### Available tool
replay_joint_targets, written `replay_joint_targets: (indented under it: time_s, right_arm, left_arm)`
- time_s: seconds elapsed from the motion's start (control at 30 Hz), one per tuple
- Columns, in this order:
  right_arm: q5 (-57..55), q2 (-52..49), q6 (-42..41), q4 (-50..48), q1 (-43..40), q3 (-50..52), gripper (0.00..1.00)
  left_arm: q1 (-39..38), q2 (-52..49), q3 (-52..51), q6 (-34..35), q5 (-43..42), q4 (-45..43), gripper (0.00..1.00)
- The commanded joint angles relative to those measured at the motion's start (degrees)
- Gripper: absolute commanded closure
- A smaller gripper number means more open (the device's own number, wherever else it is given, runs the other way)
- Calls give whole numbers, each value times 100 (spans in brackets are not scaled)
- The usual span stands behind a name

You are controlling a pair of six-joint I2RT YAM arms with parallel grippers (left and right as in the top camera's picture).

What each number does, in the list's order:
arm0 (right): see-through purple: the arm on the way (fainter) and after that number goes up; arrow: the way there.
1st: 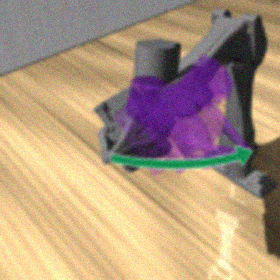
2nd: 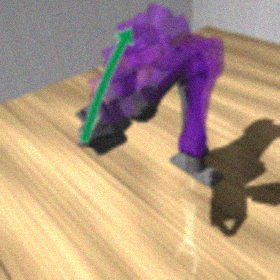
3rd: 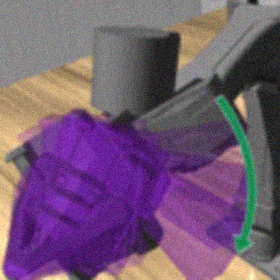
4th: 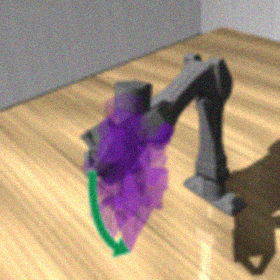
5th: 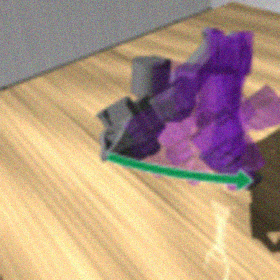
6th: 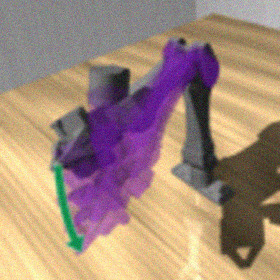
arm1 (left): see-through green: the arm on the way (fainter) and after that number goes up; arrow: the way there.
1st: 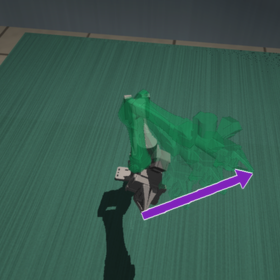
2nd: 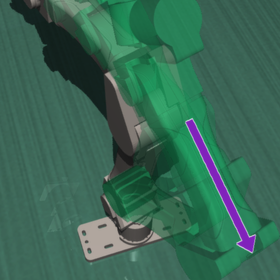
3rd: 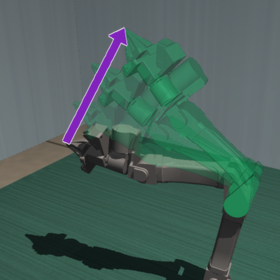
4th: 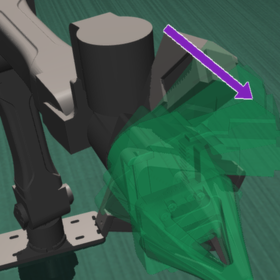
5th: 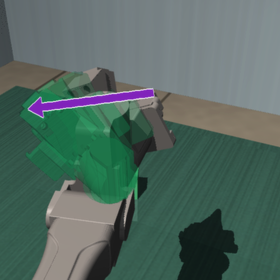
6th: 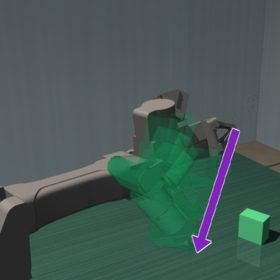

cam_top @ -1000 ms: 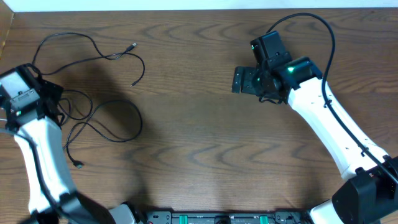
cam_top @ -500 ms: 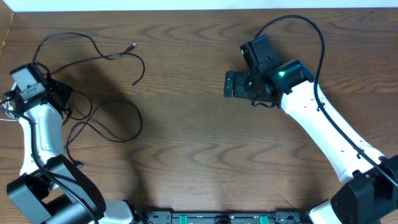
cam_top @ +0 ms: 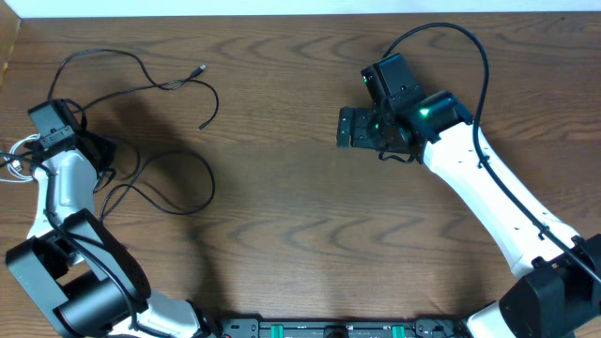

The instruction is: Untangle cables

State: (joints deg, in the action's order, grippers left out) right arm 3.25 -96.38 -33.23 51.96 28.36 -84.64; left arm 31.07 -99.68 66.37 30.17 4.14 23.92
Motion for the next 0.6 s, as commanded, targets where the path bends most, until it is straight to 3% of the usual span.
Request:
replay_joint_targets:
  time_s: [0.0,0.17,0.47,0.57]
  right_arm:
    - [-9,-33,70,-35,31,2,5]
    - [-9,-33,72,-35,35,2,5]
    - [-7,-33,74,-24,63,2,5]
    - [-7,-33,74,-11,61,2,5]
  left_arm:
    - [15,31,52,-17,-11,160,92]
    - [24,109,52,-7,-9,660,93]
    - [103,741,52,1054,13,1233,93]
    - [101,931,52,1062,11,1244,93]
